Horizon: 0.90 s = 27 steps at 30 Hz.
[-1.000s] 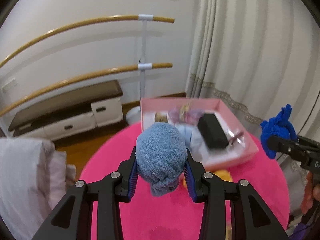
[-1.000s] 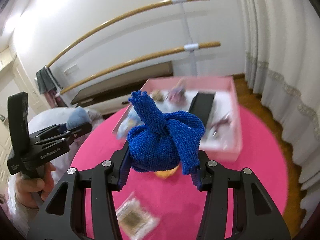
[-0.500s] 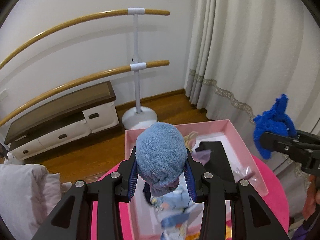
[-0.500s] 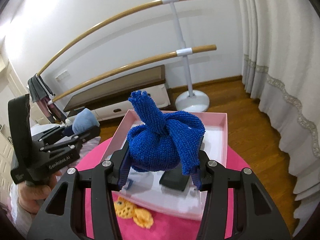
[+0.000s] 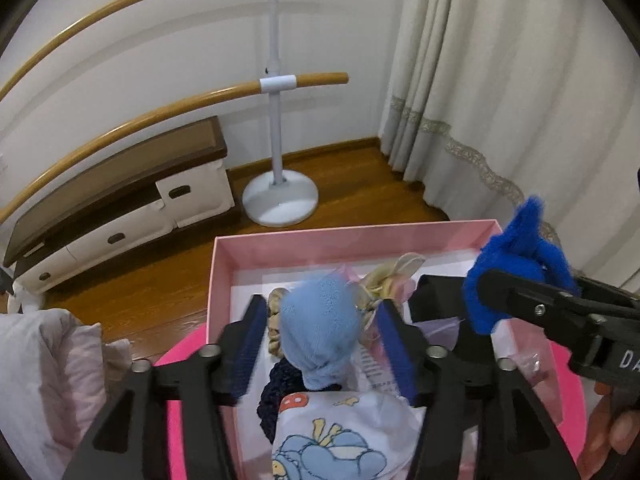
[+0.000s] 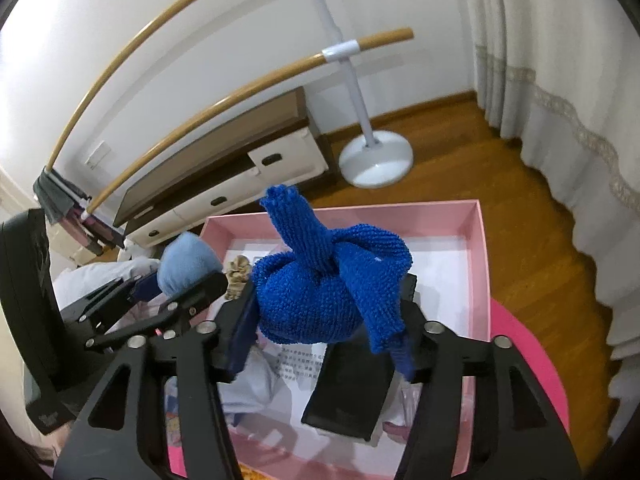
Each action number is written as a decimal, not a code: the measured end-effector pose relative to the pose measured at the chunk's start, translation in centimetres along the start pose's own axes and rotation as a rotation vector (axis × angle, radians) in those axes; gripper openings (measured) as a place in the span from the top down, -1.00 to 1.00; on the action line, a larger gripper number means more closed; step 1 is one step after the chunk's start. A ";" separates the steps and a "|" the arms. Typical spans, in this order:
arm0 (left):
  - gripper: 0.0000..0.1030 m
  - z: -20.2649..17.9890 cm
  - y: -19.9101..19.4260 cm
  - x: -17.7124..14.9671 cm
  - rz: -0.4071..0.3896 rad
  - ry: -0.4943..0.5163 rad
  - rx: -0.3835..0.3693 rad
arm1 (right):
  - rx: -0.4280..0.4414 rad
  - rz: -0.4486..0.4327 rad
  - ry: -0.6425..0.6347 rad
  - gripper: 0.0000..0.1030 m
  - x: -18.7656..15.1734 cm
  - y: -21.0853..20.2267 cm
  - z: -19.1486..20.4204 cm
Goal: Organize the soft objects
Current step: 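Carry cap and blue bundle into the pink box and open both tools, then withdraw both tools from the box toward the remaining items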
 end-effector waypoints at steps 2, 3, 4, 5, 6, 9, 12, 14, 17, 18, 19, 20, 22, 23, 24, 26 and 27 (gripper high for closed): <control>-0.37 -0.1 -0.3 0.1 -0.021 0.005 0.004 | 0.012 -0.013 0.015 -0.45 -0.4 -0.2 -0.4; -0.45 -0.1 -0.5 -0.3 -0.033 0.011 0.013 | 0.015 -0.021 0.020 -0.79 -0.6 -0.4 -0.6; -0.47 -0.1 -0.9 -0.6 -0.044 0.016 0.021 | 0.017 -0.031 0.025 -0.94 -0.7 -0.7 -0.8; -0.50 0.1 -1.3 -0.6 -0.054 0.016 0.029 | 0.021 -0.041 0.032 -1.00 -0.9 -1.0 -1.0; -0.55 0.2 -1.9 -1.1 -0.061 0.014 0.031 | 0.021 -0.047 0.035 -1.00 -1.1 -1.3 -1.1; -0.67 0.7 -3.5 -2.7 -0.104 0.004 0.037 | -0.007 -0.079 0.042 -1.00 -1.9 -2.7 -1.3; -0.79 1.0 -5.8 -4.4 -0.150 -0.003 0.038 | -0.015 -0.123 0.050 -1.00 -2.9 -4.5 -1.2; -0.93 1.0 -7.7 -5.6 -0.192 -0.001 0.049 | -0.024 -0.145 0.048 -1.00 -3.6 -5.8 -0.8; -1.00 0.8 -10.1 -7.8 -0.248 0.004 0.057 | -0.045 -0.179 0.025 -1.00 -5.0 -7.9 0.2; -1.00 0.7 -10.8 -8.8 -0.256 0.002 0.057 | -0.057 -0.189 0.014 -1.00 -5.6 -8.6 0.6; -1.00 0.7 -11.5 -9.5 -0.266 -0.002 0.056 | -0.067 -0.200 0.003 -1.00 -6.0 -9.4 1.0; -1.00 0.6 -12.4 -10.3 -0.278 -0.007 0.054 | -0.071 -0.211 -0.006 -1.00 -6.4 -10.0 1.2; -1.00 1.2 -13.5 -12.7 -0.289 -0.009 0.058 | -0.077 -0.233 -0.028 -1.00 -7.5 -11.3 2.2; -1.00 1.1 -14.1 -13.8 -0.295 -0.010 0.064 | -0.090 -0.244 -0.044 -1.00 -8.2 -12.1 2.9; -1.00 1.0 -14.7 -14.8 -0.301 -0.013 0.063 | -0.098 -0.253 -0.057 -1.00 -8.8 -12.7 3.4; -1.00 0.7 -15.6 -16.7 -0.309 -0.021 0.053 | -0.101 -0.269 -0.074 -1.00 -9.9 -13.8 4.3; -1.00 0.6 -16.1 -17.7 -0.313 -0.025 0.051 | -0.101 -0.276 -0.084 -1.00 -10.6 -14.4 4.8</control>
Point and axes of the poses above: each gripper's, at about its wrist camera, not at the fingertips, and y roughly the way its jaws point, z to its left, x to its top, the point moved 3 cm from there along y, roughly the way its jaws point, and after that the axes turned 5 degrees about -y, right-handed, at the moved point
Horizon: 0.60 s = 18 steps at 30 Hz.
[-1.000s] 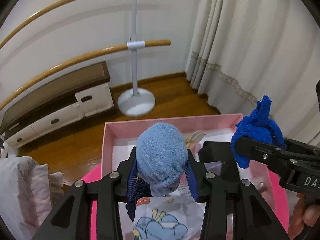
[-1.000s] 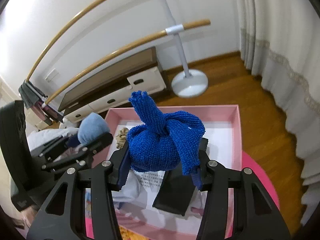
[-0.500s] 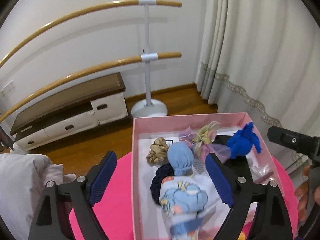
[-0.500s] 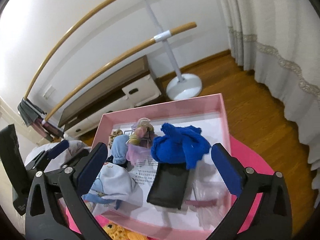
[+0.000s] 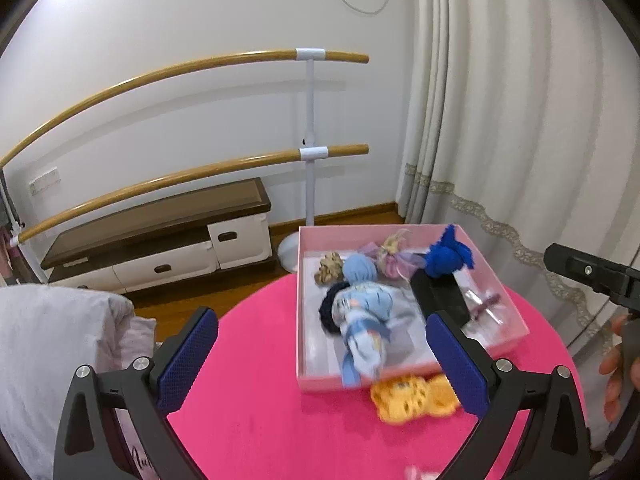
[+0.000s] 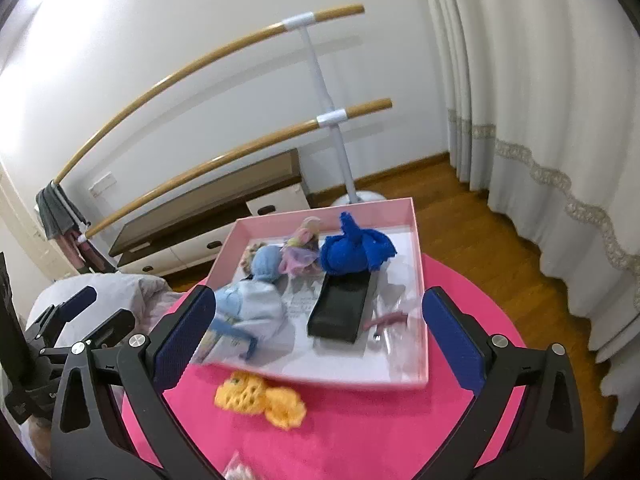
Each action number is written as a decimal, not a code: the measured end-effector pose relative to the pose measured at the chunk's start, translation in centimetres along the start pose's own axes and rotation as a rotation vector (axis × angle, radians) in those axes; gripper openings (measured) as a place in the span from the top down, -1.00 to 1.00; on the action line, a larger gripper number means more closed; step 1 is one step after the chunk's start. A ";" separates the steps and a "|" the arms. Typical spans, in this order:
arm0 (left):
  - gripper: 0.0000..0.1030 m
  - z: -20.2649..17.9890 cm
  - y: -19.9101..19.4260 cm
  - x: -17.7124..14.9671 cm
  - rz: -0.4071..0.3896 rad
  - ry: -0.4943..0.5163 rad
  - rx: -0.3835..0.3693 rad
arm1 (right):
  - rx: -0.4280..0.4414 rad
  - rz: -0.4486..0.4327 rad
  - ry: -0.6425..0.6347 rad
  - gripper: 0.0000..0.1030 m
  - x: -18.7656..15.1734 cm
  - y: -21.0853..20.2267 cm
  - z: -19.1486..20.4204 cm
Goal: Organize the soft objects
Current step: 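Withdraw both tools from the box toward the remaining items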
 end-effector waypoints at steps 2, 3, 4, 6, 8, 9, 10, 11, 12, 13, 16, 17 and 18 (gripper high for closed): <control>-1.00 0.4 -1.9 -1.4 -0.006 -0.013 -0.004 | -0.001 -0.011 -0.021 -1.00 -0.9 -1.4 0.8; -1.00 0.6 -3.1 -1.8 -0.007 -0.021 -0.008 | 0.001 -0.014 -0.033 -1.00 -1.4 -2.0 1.3; -1.00 0.9 -4.2 -2.3 -0.007 -0.030 -0.012 | 0.006 -0.014 -0.043 -1.00 -1.9 -2.6 1.8; -1.00 1.2 -5.8 -3.3 -0.009 -0.043 -0.013 | 0.010 -0.011 -0.069 -1.00 -3.1 -3.7 2.6; -1.00 1.5 -7.4 -4.1 -0.009 -0.050 -0.012 | 0.005 -0.012 -0.088 -1.00 -3.9 -4.4 3.1; -1.00 1.6 -8.2 -4.6 -0.006 -0.052 -0.014 | 0.006 -0.013 -0.098 -1.00 -4.5 -4.8 3.4; -1.00 1.7 -8.3 -4.8 -0.003 -0.055 -0.014 | 0.006 -0.012 -0.104 -1.00 -5.1 -5.1 3.5; -1.00 1.8 -8.8 -5.2 0.001 -0.057 -0.014 | -0.001 -0.011 -0.111 -1.00 -5.6 -5.4 3.7; -1.00 2.0 -9.5 -5.6 0.005 -0.061 -0.014 | -0.008 -0.009 -0.118 -1.00 -6.1 -5.7 3.9; -1.00 2.0 -9.9 -6.0 0.009 -0.065 -0.015 | -0.009 -0.005 -0.123 -1.00 -6.5 -5.8 3.9; -1.00 2.3 -11.0 -7.3 0.019 -0.081 -0.013 | -0.006 0.020 -0.136 -1.00 -8.1 -5.8 4.2; -1.00 2.4 -11.3 -7.8 0.022 -0.084 -0.008 | -0.007 0.029 -0.140 -1.00 -8.6 -5.7 4.2; -1.00 2.4 -11.7 -8.1 0.024 -0.084 -0.004 | -0.005 0.037 -0.143 -1.00 -9.0 -5.6 4.1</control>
Point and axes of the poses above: each gripper's, at about its wrist camera, not at the fingertips, and y roughly the way its jaws point, z to its left, x to its top, the point moved 3 cm from there along y, roughly the way its jaws point, and after that the axes turned 5 degrees about -y, right-handed, at the moved point
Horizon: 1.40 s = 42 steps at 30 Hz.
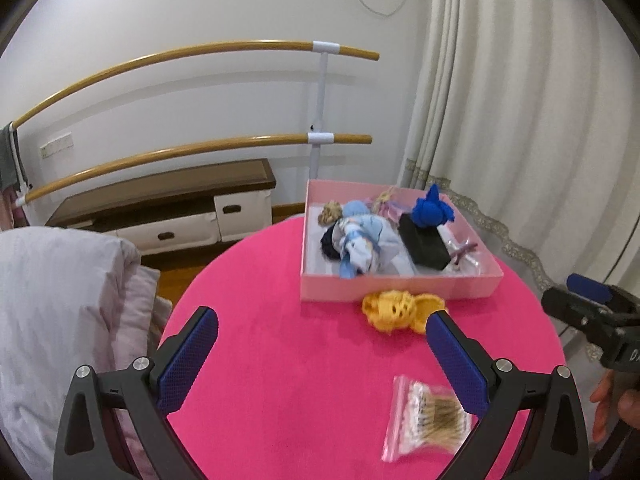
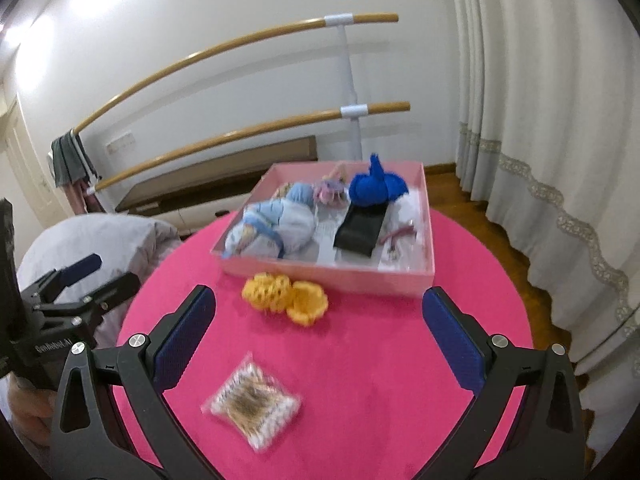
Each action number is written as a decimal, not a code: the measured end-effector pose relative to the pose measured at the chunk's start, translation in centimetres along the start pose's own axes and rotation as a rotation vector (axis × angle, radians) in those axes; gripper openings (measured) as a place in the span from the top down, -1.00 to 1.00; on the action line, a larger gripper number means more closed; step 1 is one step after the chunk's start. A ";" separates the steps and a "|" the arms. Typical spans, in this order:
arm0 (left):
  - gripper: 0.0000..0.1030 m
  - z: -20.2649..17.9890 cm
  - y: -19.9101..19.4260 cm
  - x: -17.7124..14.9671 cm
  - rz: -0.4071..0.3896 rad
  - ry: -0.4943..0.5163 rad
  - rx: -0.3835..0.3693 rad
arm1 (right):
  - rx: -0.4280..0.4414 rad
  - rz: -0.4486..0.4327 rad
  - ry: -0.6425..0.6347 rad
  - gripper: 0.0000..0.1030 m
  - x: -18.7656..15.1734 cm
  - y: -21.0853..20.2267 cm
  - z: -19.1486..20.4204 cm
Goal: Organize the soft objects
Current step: 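Withdraw both tools from the box toward the remaining items, then grasp the yellow crocheted piece with the left tool while the right grasps the cotton swab bag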
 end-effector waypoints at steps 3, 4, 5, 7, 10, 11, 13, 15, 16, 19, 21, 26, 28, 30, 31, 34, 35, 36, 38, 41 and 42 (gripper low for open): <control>-1.00 0.1 -0.3 -1.2 0.017 0.012 0.013 | 0.015 0.030 -0.019 -1.00 -1.6 0.5 0.5; -1.00 0.1 -0.3 -1.5 0.023 0.014 0.017 | 0.021 0.042 -0.028 -1.00 -2.2 0.7 0.7; -1.00 0.3 -0.4 -2.0 0.031 0.013 0.020 | 0.024 0.054 -0.034 -1.00 -2.7 0.9 1.0; -1.00 0.5 -0.5 -2.6 0.047 0.008 0.021 | 0.040 0.077 -0.047 -1.00 -3.9 1.4 1.4; -1.00 0.8 -0.2 -3.3 0.073 0.002 0.032 | 0.055 0.101 -0.070 -1.00 -5.2 2.0 2.2; -1.00 0.9 -0.2 -3.7 0.084 0.000 0.038 | 0.061 0.111 -0.081 -1.00 -5.5 2.2 2.5; -1.00 1.2 0.0 -4.1 0.106 -0.007 0.043 | 0.075 0.124 -0.095 -1.00 -6.1 2.5 2.9; -1.00 1.6 0.2 -4.4 0.118 -0.014 0.053 | 0.084 0.135 -0.111 -1.00 -6.6 2.7 3.3; -1.00 1.8 0.3 -4.5 0.125 -0.015 0.057 | 0.087 0.140 -0.123 -1.00 -6.9 2.8 3.5; -1.00 2.5 0.9 -5.0 0.147 -0.021 0.074 | 0.108 0.157 -0.144 -1.00 -7.5 3.2 4.1; -1.00 2.9 1.5 -5.3 0.171 -0.030 0.079 | 0.120 0.176 -0.168 -1.00 -8.1 3.6 4.7; -1.00 3.1 2.6 -5.9 0.196 -0.035 0.082 | 0.160 0.230 -0.250 -1.00 -9.4 5.0 6.4; -1.00 3.0 3.0 -6.1 0.202 -0.034 0.081 | 0.159 0.255 -0.286 -1.00 -9.8 5.9 7.1; -1.00 3.0 3.3 -6.1 0.205 -0.035 0.077 | 0.155 0.275 -0.309 -1.00 -10.0 6.9 7.5; -1.00 3.0 3.5 -6.2 0.206 -0.034 0.077 | 0.154 0.281 -0.311 -1.00 -10.0 7.4 7.6; -1.00 2.8 3.9 -6.2 0.210 -0.029 0.076 | 0.150 0.288 -0.320 -0.97 -10.0 8.6 7.8; -1.00 2.8 4.1 -6.2 0.214 -0.028 0.075 | 0.152 0.291 -0.320 -0.78 -10.0 9.0 7.8; -1.00 2.7 4.2 -6.2 0.216 -0.028 0.075 | 0.145 0.294 -0.317 -0.64 -10.0 9.3 7.7; -1.00 2.6 4.4 -6.1 0.215 -0.029 0.072 | 0.120 0.277 -0.321 -0.43 -9.8 9.3 7.6; -1.00 2.4 5.0 -5.9 0.216 -0.022 0.066 | 0.120 0.264 -0.285 0.01 -9.5 9.1 6.8; -1.00 2.2 5.2 -5.8 0.217 -0.018 0.063 | 0.124 0.259 -0.271 0.09 -9.5 8.9 6.4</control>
Point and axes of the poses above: each gripper's, at about its wrist camera, not at the fingertips, and y roughly the way its jaws point, z to its left, x to its top, the point moved 3 cm from there along y, roughly the way its jaws point, and after that the axes turned 5 degrees about -y, right-handed, at the moved point
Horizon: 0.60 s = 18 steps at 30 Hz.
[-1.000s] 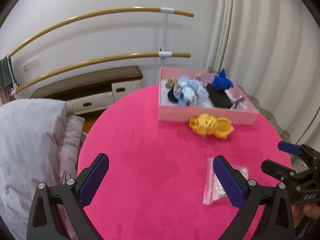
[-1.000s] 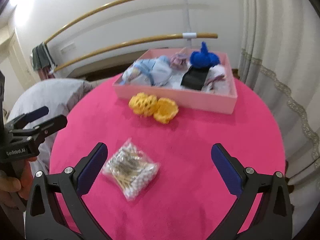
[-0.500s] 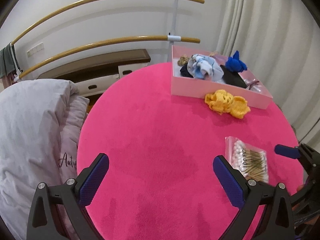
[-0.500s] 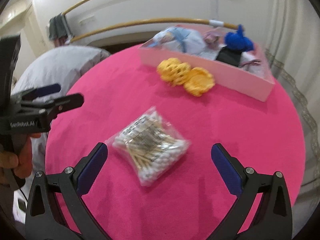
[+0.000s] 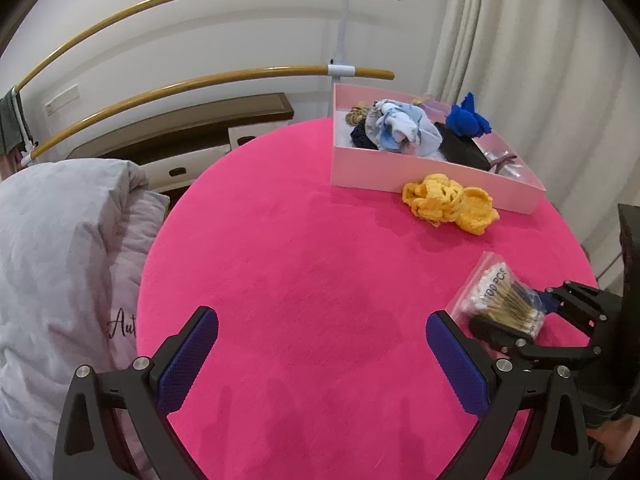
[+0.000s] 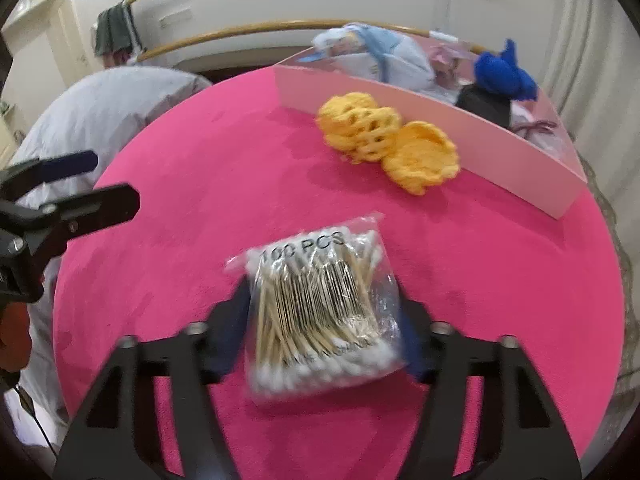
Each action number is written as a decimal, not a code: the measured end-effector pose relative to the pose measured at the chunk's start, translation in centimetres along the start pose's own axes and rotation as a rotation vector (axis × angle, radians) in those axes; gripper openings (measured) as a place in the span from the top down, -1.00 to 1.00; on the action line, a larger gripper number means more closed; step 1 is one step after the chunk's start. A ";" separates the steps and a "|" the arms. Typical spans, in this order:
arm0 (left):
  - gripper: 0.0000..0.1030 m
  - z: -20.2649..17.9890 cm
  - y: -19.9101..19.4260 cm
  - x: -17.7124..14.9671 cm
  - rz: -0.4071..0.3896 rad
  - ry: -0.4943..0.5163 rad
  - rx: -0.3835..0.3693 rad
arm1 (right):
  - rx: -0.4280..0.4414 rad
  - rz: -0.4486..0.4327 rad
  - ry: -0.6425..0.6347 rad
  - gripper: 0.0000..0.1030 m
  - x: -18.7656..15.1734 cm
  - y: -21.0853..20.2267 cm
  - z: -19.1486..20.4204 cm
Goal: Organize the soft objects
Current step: 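Grasp the yellow crocheted piece with the left tool while the right grasps the cotton swab bag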
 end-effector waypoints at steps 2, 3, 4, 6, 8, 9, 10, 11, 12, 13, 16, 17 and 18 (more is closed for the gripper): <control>-1.00 -0.6 0.5 0.4 -0.001 0.010 -0.008 | 0.001 -0.008 0.013 0.14 -0.1 -0.3 -0.5; -1.00 -1.0 0.8 0.6 -0.002 0.015 -0.014 | -0.009 -0.012 0.020 0.15 -0.2 -0.5 -0.8; -1.00 -1.2 1.0 0.8 -0.003 0.019 -0.021 | -0.017 -0.018 0.034 0.15 -0.4 -0.7 -1.1; -1.00 -2.0 1.6 1.3 -0.007 0.033 -0.035 | -0.021 -0.031 0.066 0.16 -0.6 -1.2 -1.9; -1.00 -3.1 2.3 1.8 -0.006 0.050 -0.050 | -0.026 -0.038 0.087 0.16 -0.9 -1.7 -2.6; -1.00 -3.7 2.8 2.0 -0.003 0.059 -0.056 | -0.031 -0.042 0.102 0.16 -1.1 -2.0 -3.0; -1.00 -4.0 3.2 2.2 -0.002 0.064 -0.058 | -0.035 -0.045 0.117 0.16 -1.3 -2.2 -3.5; -1.00 -4.6 3.7 2.5 -0.001 0.071 -0.063 | -0.044 -0.047 0.133 0.16 -1.3 -2.3 -3.9; -1.00 -5.0 4.1 2.7 0.000 0.076 -0.068 | -0.056 -0.050 0.153 0.16 -1.4 -2.6 -4.5; -1.00 -5.3 4.5 2.9 0.002 0.078 -0.071 | -0.067 -0.053 0.176 0.16 -1.5 -2.8 -5.0; -1.00 -6.6 6.2 3.9 0.010 0.076 -0.085 | -0.088 -0.061 0.235 0.16 -1.9 -3.3 -6.4; -1.00 -7.0 6.9 4.4 0.013 0.075 -0.087 | -0.095 -0.063 0.246 0.16 -1.9 -3.4 -6.8; -1.00 -7.4 7.6 4.7 0.016 0.076 -0.087 | -0.100 -0.064 0.258 0.16 -2.0 -3.5 -7.1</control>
Point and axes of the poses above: each gripper's, at about its wrist camera, not at the fingertips, and y roughly the way its jaws point, z to its left, x to its top, the point moved 3 cm from there along y, roughly the way its jaws point, and after that the axes turned 5 degrees about -y, right-handed, at the moved point
